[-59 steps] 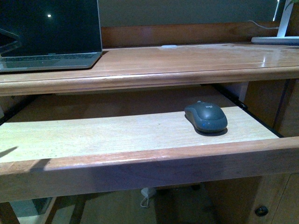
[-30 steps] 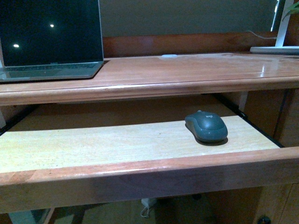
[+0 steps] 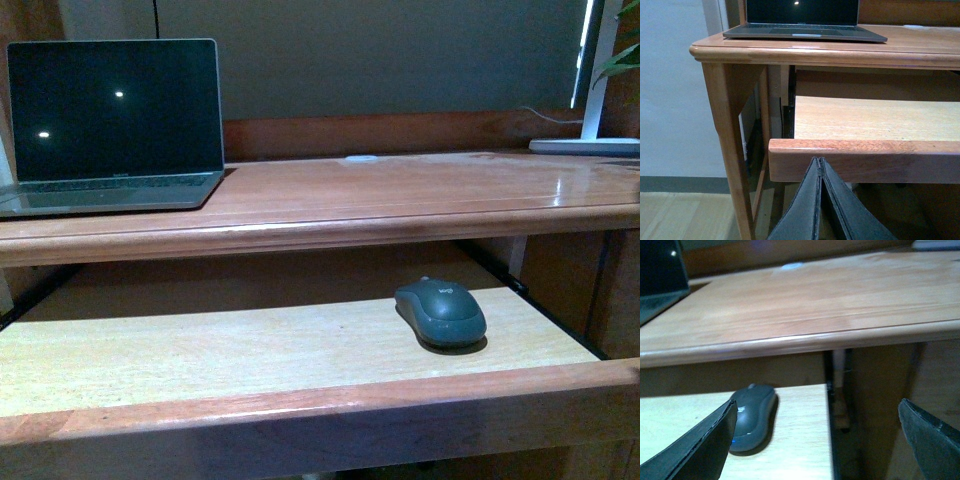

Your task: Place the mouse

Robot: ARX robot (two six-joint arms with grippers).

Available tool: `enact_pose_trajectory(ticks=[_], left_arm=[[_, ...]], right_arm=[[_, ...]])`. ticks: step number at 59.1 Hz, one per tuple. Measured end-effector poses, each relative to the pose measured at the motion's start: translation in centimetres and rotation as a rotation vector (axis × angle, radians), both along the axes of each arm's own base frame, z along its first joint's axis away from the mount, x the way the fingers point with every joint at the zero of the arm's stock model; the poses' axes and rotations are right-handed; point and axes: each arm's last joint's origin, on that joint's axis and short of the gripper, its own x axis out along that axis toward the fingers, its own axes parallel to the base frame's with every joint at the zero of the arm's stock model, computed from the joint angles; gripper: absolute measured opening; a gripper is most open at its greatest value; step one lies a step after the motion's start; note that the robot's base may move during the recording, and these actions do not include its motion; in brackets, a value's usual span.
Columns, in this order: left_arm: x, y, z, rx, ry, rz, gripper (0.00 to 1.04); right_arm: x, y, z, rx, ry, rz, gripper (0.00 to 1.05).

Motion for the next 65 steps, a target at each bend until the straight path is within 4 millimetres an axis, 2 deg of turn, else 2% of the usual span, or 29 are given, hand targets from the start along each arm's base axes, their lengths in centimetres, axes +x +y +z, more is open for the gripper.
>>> enact_pose_trajectory(ticks=[7,13,24,38,42,48,65], left_arm=[[0.0,0.0,0.0,0.000,0.000,0.000,0.03],[0.0,0.0,0.0,0.000,0.000,0.000,0.03],[0.0,0.0,0.0,0.000,0.000,0.000,0.03],[0.0,0.0,0.0,0.000,0.000,0.000,0.03],[0.0,0.0,0.0,0.000,0.000,0.000,0.11],[0.0,0.0,0.0,0.000,0.000,0.000,0.32],[0.0,0.0,0.0,0.000,0.000,0.000,0.74]], right_arm=[[2.5,4.0,0.1,-0.118,0.019,0.089,0.97],[4.0,6.3,0.3,-0.193,0.030,0.113,0.97],[5.2,8.2,0.0,-0.294,0.084,0.078,0.97],[6.9,9.3,-0.8,-0.371,0.241,0.031,0.97],[7.4,9.5,-0.9,-0.368,0.287,0.025,0.97],[7.9,9.7,-0.8,-0.346,0.357,0.033,0.97],[9.7,10.3,-1.8,-0.341,0.433,-0.015,0.97]])
